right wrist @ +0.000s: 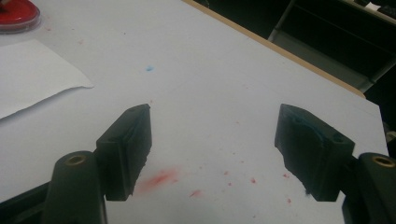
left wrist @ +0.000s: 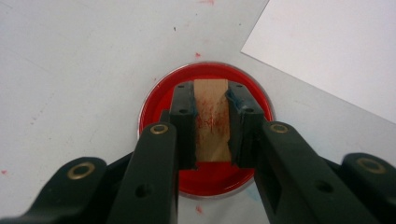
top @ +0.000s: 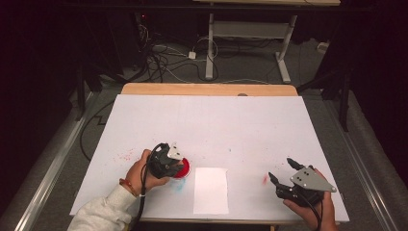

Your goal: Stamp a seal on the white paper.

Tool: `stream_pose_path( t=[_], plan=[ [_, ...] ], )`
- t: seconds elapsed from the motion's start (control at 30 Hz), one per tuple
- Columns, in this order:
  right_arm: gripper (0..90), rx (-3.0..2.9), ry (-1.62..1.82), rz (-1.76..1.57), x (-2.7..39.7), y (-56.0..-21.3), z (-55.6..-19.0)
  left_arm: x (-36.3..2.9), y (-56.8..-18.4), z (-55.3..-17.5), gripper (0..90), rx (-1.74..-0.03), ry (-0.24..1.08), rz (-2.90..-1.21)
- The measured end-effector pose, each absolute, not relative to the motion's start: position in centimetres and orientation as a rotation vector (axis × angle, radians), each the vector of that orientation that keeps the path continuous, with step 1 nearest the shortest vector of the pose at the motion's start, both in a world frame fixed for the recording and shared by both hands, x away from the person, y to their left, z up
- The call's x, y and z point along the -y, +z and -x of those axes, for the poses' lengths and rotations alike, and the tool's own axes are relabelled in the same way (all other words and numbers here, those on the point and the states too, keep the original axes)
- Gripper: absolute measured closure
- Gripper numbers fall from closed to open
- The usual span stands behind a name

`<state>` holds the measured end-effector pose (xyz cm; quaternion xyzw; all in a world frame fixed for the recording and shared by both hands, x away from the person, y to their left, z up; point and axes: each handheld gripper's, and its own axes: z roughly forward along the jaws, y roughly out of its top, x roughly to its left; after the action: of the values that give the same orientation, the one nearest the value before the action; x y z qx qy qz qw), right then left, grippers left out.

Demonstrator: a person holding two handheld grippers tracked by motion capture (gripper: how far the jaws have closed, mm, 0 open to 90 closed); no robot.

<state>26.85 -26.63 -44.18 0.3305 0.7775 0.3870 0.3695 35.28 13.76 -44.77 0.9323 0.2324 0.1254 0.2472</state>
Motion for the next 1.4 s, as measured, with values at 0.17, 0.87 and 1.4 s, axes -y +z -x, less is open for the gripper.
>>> stream_pose_path(
  t=[0.17,0.87,1.4],
  plan=[
    [27.7,-1.994,0.994,-0.847,26.7,-44.2,-26.8,-14.0,-44.1,-35.2,73.7,-0.633,0.361,-2.516],
    [27.7,-1.992,1.002,-0.845,26.6,-44.1,-26.7,-15.8,-42.2,-34.4,73.6,-0.624,0.423,-2.414],
    [27.6,-2.012,1.013,-0.837,26.1,-44.2,-27.4,-19.0,-41.6,-33.5,73.6,-0.673,0.46,-2.347]
  ],
)
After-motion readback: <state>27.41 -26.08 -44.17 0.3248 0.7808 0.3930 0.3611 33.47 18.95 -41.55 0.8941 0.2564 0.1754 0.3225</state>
